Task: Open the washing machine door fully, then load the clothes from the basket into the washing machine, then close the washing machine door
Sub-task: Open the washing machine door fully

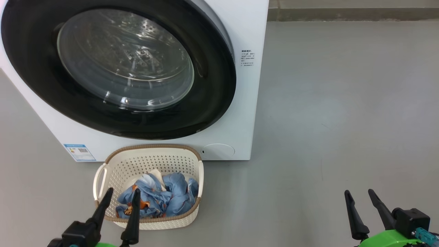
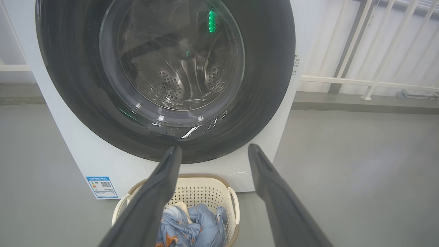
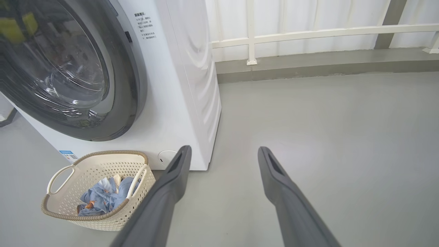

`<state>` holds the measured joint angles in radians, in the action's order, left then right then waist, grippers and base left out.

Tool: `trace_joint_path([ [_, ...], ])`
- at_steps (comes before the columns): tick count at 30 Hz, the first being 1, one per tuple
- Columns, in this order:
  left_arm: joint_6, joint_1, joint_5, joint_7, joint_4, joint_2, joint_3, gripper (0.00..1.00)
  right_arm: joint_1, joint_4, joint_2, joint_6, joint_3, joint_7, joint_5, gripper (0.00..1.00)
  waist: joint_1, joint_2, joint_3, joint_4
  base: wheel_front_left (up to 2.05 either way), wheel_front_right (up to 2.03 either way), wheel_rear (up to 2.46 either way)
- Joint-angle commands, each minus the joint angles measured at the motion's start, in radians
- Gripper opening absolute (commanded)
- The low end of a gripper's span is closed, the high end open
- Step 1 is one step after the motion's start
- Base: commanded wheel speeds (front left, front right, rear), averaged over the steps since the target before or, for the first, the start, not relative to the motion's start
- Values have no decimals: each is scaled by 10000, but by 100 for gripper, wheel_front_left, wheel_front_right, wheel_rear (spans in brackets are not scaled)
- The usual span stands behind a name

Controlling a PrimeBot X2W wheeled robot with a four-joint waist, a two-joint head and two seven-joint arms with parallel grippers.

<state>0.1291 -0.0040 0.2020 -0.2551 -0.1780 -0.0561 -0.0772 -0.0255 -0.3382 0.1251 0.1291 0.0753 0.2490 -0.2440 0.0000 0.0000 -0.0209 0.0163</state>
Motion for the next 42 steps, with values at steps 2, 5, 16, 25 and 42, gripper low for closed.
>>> trace_joint_path([
  [2,15,-328,43,-67,229,-104,303,100,-381,309,83,16,-302,128,107,29,0,0,-9,22,0,0,0],
  [5,15,-308,67,-67,237,-81,295,100,-554,498,-29,16,-345,128,-205,0,0,0,-29,24,0,0,0],
  [16,15,-446,138,-67,243,-18,162,100,-1934,1860,-451,16,-614,128,-3935,0,0,0,-260,53,0,0,0],
  [25,15,-831,242,-67,301,21,-134,100,-3850,2698,220,16,-1140,128,-8037,0,0,0,-722,360,0,0,0],
  [42,15,-1792,793,-67,406,56,-775,100,-6915,1341,2547,16,-3062,-3332,-13753,0,0,0,-2251,1495,0,0,0],
])
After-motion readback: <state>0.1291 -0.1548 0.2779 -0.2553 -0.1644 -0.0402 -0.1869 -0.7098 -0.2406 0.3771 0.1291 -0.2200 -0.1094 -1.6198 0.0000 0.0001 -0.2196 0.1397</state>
